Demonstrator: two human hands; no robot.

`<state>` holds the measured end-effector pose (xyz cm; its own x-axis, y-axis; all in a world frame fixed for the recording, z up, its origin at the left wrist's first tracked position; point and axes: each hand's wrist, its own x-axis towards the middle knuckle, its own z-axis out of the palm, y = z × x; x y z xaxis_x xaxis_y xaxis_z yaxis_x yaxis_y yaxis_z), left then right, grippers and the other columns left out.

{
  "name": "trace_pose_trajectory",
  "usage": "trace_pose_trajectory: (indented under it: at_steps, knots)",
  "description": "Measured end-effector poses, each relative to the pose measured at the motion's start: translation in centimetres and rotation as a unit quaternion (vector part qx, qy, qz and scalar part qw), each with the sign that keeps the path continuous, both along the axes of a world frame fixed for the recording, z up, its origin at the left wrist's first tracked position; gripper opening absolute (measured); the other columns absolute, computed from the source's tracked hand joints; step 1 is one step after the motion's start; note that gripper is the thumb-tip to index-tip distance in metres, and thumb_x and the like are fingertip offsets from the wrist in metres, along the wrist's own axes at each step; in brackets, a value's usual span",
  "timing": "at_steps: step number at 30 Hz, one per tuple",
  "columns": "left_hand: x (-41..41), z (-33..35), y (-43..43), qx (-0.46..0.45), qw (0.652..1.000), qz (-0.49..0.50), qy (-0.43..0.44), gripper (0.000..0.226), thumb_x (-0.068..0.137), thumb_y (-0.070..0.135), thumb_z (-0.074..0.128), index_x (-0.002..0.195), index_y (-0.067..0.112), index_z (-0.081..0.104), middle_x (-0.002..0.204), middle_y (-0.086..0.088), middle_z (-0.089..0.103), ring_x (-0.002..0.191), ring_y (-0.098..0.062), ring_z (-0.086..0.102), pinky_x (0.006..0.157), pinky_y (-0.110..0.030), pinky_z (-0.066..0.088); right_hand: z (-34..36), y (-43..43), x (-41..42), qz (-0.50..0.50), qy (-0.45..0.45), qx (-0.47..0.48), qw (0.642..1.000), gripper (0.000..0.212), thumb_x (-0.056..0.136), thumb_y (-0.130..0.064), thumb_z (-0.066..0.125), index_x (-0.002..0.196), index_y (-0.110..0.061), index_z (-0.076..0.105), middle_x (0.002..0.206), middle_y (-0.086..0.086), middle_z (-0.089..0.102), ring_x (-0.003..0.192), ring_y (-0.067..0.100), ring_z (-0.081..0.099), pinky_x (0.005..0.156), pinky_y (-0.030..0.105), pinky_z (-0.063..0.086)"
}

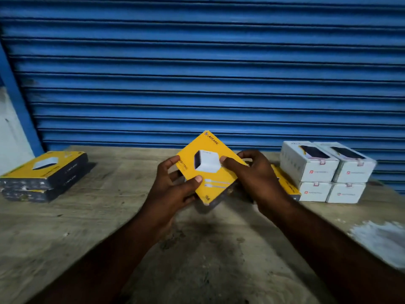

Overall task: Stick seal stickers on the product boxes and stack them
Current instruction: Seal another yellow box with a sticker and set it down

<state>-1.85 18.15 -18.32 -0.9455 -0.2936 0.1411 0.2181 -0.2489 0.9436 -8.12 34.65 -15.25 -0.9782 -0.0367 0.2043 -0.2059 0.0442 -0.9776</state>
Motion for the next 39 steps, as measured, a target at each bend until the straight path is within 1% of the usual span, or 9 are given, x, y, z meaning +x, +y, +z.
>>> trace_pose_trajectory:
  at_steps: [5, 10, 13, 17, 20, 23, 26, 32, 39]
  knots:
    - [0.0, 0.4, 0.9, -0.054, 0.996, -0.056, 0.053, 0.075, 0.073, -0.006, 0.075, 0.138, 0.022, 0.05, 0.129, -0.003, 0.067, 0.113, -0.023, 0.068, 0.083, -0.032, 0.06, 0.6, 2.5, -0.4, -0.037, 0.04, 0.186, 0.981, 0.035, 0.078, -0.05, 0.076, 0.086, -0.017, 0.067, 0.081, 0.002, 0.073, 0.07, 0.016, 0.067, 0.061, 0.028, 0.048]
    - [-2.2, 0.2, 4.1, -0.057, 0.995, -0.084, 0.011, 0.083, 0.066, -0.005, 0.085, 0.139, 0.018, 0.052, 0.133, -0.007, 0.063, 0.118, -0.025, 0.064, 0.102, -0.042, 0.052, 0.5, 6.0, -1.2, -0.065, 0.081, 0.438, 0.893, 0.052, 0.09, -0.055, 0.058, 0.072, -0.007, 0.071, 0.073, 0.012, 0.068, 0.077, 0.025, 0.066, 0.066, 0.032, 0.044]
    - [-4.3, 0.6, 5.4, -0.046, 0.995, -0.088, -0.013, 0.077, 0.066, 0.001, 0.085, 0.137, 0.016, 0.057, 0.13, -0.012, 0.065, 0.115, -0.028, 0.066, 0.101, -0.042, 0.053, 0.4, 7.8, -2.4, -0.076, 0.074, 0.446, 0.889, 0.047, 0.086, -0.055, 0.064, 0.077, -0.01, 0.073, 0.071, 0.008, 0.069, 0.078, 0.023, 0.068, 0.065, 0.03, 0.045]
    - [-6.2, 1.2, 7.7, -0.048, 0.993, -0.101, -0.032, 0.038, 0.088, -0.003, 0.068, 0.122, 0.011, 0.066, 0.111, -0.008, 0.074, 0.091, -0.018, 0.073, 0.072, -0.026, 0.059, 0.6, 9.1, -3.0, -0.164, 0.116, 0.423, 0.883, 0.04, 0.086, -0.055, 0.064, 0.087, -0.017, 0.071, 0.082, 0.006, 0.072, 0.088, 0.025, 0.067, 0.069, 0.03, 0.046]
    - [-7.8, 0.6, 9.2, -0.072, 0.993, -0.083, -0.048, 0.023, 0.088, 0.006, 0.07, 0.11, 0.011, 0.072, 0.109, -0.009, 0.075, 0.094, -0.02, 0.073, 0.085, -0.034, 0.06, 0.4, 9.5, -2.9, -0.172, 0.118, 0.449, 0.869, 0.038, 0.089, -0.052, 0.059, 0.086, -0.016, 0.07, 0.08, 0.008, 0.068, 0.089, 0.03, 0.066, 0.065, 0.03, 0.04]
    - [-8.7, -0.6, 10.2, -0.154, 0.986, -0.049, -0.047, 0.025, 0.08, 0.024, 0.074, 0.104, 0.015, 0.075, 0.1, -0.003, 0.077, 0.097, -0.024, 0.073, 0.095, -0.048, 0.056, -0.8, 9.7, -2.1, -0.177, 0.184, 0.481, 0.838, 0.037, 0.091, -0.048, 0.057, 0.098, -0.013, 0.07, 0.094, 0.014, 0.07, 0.095, 0.034, 0.065, 0.071, 0.036, 0.051]
    - [-9.1, -1.5, 10.8, -0.224, 0.974, -0.006, -0.038, 0.023, 0.088, 0.03, 0.068, 0.106, 0.017, 0.074, 0.098, 0.001, 0.077, 0.094, -0.021, 0.071, 0.09, -0.041, 0.057, -2.1, 10.2, -1.2, -0.159, 0.222, 0.517, 0.811, 0.038, 0.092, -0.048, 0.055, 0.101, -0.015, 0.07, 0.102, 0.011, 0.068, 0.103, 0.032, 0.058, 0.073, 0.036, 0.05]
    - [-9.5, -1.8, 11.1, -0.257, 0.964, 0.054, -0.051, 0.051, 0.076, 0.057, 0.054, 0.1, 0.017, 0.074, 0.09, -0.003, 0.075, 0.088, -0.028, 0.07, 0.081, -0.04, 0.056, -2.1, 11.7, -0.6, -0.113, 0.273, 0.634, 0.715, 0.045, 0.078, -0.051, 0.063, 0.105, -0.015, 0.069, 0.11, 0.007, 0.066, 0.106, 0.032, 0.054, 0.079, 0.042, 0.051]
    - [-9.6, -1.9, 10.3, -0.255, 0.965, -0.029, -0.049, 0.047, 0.074, 0.052, 0.062, 0.108, 0.022, 0.073, 0.096, 0.002, 0.077, 0.087, -0.023, 0.071, 0.077, -0.038, 0.054, -2.1, 11.2, -0.8, -0.131, 0.254, 0.638, 0.715, 0.036, 0.087, -0.035, 0.064, 0.115, -0.012, 0.064, 0.118, 0.011, 0.061, 0.113, 0.033, 0.052, 0.085, 0.042, 0.049]
